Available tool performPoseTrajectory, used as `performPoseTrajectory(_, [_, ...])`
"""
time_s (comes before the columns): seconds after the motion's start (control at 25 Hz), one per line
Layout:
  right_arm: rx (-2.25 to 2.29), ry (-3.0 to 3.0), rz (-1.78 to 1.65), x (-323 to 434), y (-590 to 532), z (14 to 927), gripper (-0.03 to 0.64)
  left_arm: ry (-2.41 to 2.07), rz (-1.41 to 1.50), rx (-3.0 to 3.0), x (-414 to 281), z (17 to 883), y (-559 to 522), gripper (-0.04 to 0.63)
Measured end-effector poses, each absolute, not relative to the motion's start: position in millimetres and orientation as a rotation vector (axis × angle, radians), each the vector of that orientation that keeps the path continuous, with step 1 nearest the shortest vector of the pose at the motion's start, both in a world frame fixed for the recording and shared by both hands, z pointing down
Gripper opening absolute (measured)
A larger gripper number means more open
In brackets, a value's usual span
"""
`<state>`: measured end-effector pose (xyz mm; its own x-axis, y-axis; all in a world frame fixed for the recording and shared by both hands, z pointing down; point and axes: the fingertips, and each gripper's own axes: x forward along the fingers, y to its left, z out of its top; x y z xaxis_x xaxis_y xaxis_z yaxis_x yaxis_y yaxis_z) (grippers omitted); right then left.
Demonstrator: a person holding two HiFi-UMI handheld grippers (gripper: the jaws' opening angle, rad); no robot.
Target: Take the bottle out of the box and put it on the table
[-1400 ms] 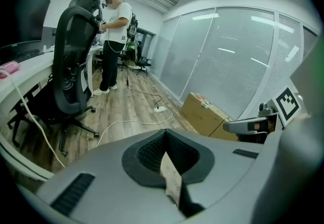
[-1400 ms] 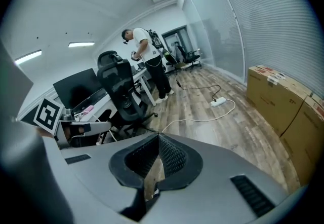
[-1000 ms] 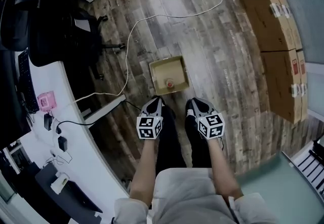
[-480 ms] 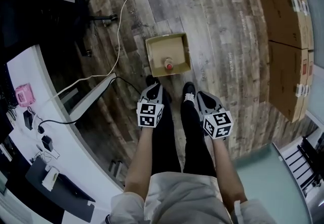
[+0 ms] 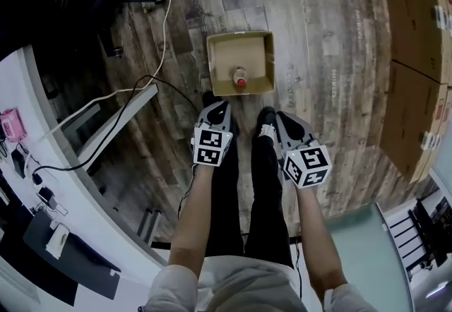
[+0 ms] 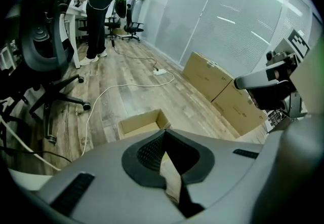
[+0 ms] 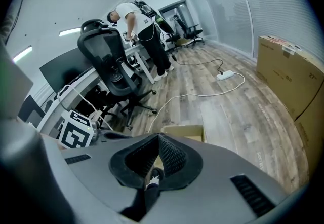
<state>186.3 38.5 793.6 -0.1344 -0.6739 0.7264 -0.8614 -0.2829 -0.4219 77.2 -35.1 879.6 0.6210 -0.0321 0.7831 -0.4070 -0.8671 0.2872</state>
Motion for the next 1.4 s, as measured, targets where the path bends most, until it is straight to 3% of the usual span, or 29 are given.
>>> performPoseTrajectory(0.88, [1.913,-1.776,1.388,200.1,98.6,916.5,0.04,-0.283,1.343,2.426,102.2,1049.6,-10.3,0.021])
performPoseTrajectory(1.4, [1.684,-1.881,1.362,179.7,130.3,979.3,0.04,-0.176,1.49,2.494,119.4,1122.2,6.8,0.185])
